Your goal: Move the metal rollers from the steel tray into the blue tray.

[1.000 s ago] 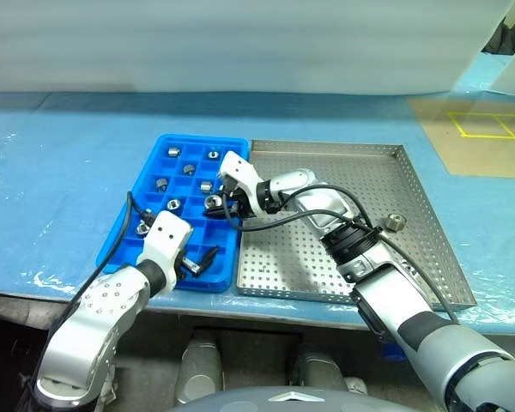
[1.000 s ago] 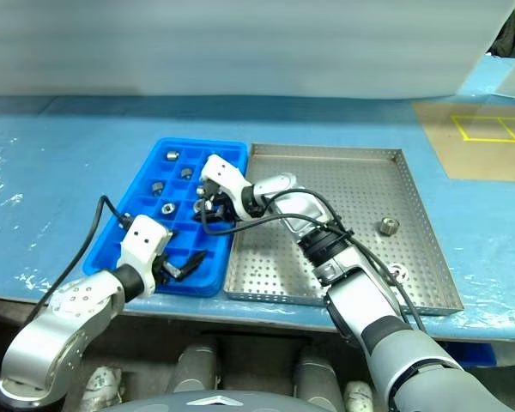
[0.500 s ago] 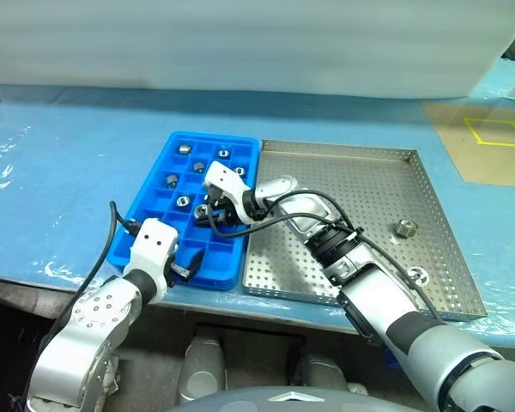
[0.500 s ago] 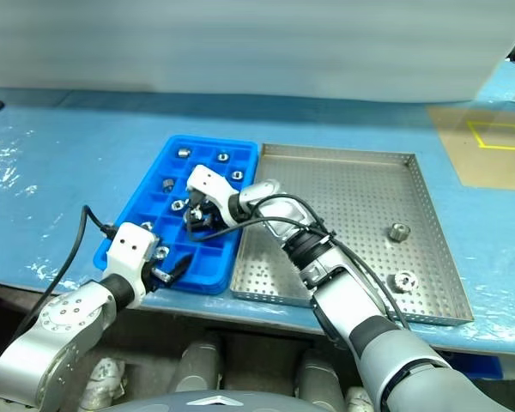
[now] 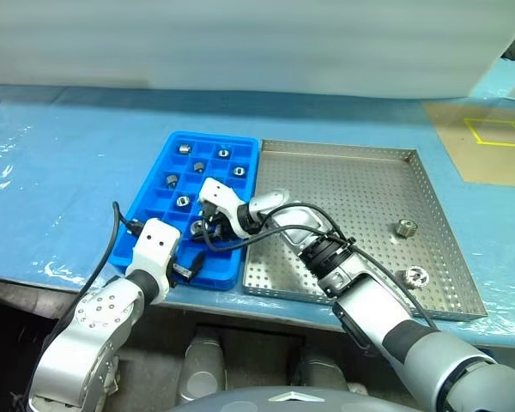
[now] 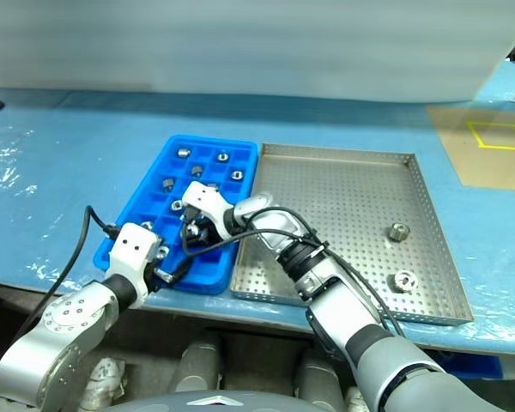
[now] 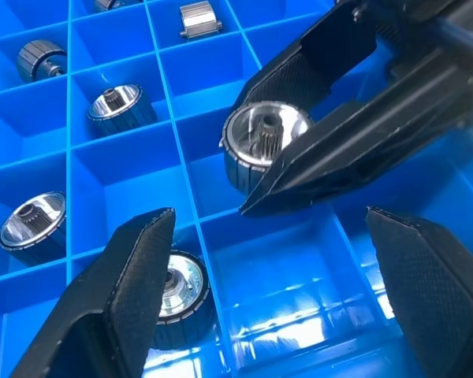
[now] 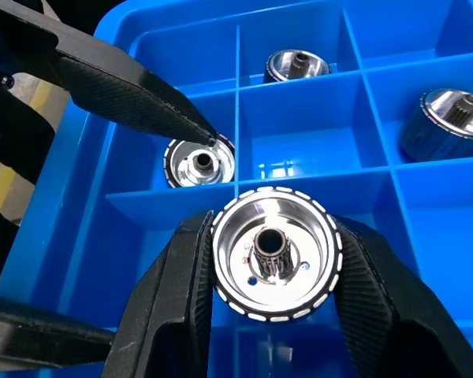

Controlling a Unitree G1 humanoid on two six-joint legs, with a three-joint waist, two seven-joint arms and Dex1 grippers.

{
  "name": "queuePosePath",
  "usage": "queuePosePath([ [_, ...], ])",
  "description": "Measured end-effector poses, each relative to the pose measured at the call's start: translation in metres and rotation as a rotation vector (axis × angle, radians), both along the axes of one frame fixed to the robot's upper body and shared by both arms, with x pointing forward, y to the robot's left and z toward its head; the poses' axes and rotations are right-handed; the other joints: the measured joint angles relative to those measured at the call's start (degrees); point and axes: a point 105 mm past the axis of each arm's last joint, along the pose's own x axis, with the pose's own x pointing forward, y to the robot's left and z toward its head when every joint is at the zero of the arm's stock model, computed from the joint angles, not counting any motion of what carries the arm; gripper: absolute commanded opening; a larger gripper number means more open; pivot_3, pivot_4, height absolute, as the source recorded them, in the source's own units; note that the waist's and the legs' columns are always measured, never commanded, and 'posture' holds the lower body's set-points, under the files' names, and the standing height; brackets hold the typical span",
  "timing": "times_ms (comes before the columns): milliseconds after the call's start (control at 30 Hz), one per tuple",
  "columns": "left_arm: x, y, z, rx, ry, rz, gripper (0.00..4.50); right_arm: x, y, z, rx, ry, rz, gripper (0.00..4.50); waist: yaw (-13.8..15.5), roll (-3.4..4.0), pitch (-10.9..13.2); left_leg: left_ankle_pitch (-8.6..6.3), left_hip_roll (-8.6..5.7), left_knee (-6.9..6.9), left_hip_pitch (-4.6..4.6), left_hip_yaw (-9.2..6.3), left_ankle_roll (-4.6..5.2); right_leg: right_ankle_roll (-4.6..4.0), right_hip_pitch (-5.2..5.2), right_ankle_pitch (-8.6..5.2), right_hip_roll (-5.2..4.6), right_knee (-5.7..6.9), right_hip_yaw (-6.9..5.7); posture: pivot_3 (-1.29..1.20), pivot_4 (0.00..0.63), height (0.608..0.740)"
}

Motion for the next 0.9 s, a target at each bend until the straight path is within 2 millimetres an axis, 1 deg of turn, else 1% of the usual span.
queuePosePath([
  [233, 0.001, -0.001, 0.001, -0.002, -0.01, -0.005, 4.07, 0.006, 0.007, -0.004, -0.002, -0.044, -0.071, 1.71, -0.05, 0.0, 0.0, 0.01, -0.01, -0.02, 0.0, 0.0, -0.02, 0.0, -0.01, 0.0, 0.0, 0.0, 0.0, 0.35, 0.15, 0.74],
  [400, 0.002, -0.003, 0.002, -0.003, -0.015, -0.013, 4.07, 0.011, 0.007, -0.006, -0.006, -0.054, -0.095, 1.71, 0.0, 0.0, 0.0, 0.01, 0.0, -0.03, 0.0, 0.0, -0.02, 0.0, 0.0, 0.0, -0.01, -0.01, 0.0, 0.35, 0.15, 0.74],
  [467, 0.001, -0.005, 0.001, -0.005, -0.011, -0.022, 4.07, 0.012, 0.006, -0.006, -0.007, -0.059, -0.097, 2.46, 0.04, 0.0, 0.0, 0.01, 0.0, -0.03, 0.01, -0.01, -0.03, 0.0, 0.01, 0.0, -0.02, 0.0, 0.01, 0.35, 0.15, 0.74],
  [667, 0.003, -0.006, 0.001, -0.006, -0.014, -0.024, 4.07, 0.009, 0.008, -0.006, 0.002, -0.062, -0.067, 4.4, 0.0, 0.03, 0.02, 0.09, 0.0, -0.06, 0.12, -0.01, -0.16, 0.01, 0.02, 0.0, 0.01, 0.17, 0.01, 0.32, 0.15, 0.74],
  [700, 0.004, -0.007, 0.0, -0.009, -0.006, -0.025, 4.07, 0.009, 0.008, -0.005, 0.008, -0.064, -0.065, 4.49, 0.05, 0.03, 0.02, 0.11, 0.02, -0.07, 0.12, -0.02, -0.19, 0.01, 0.02, 0.0, 0.01, 0.2, 0.0, 0.3, 0.15, 0.74],
  [767, 0.008, -0.008, 0.001, -0.019, -0.009, -0.035, 4.07, 0.012, 0.005, -0.001, 0.044, -0.071, -0.076, 4.49, 0.32, 0.04, 0.04, 0.14, 0.05, -0.07, 0.12, -0.01, -0.23, 0.24, 0.02, -0.13, 0.0, 0.32, 0.01, 0.27, 0.15, 0.74],
  [900, 0.024, -0.019, 0.018, -0.046, -0.069, -0.101, 4.07, 0.029, -0.02, 0.016, 0.143, -0.108, -0.159, 4.49, 0.64, 0.0, 0.07, 0.17, 0.03, -0.07, 0.18, 0.01, -0.27, 0.28, 0.07, -0.15, -0.11, 0.49, 0.1, 0.2, 0.15, 0.74],
])
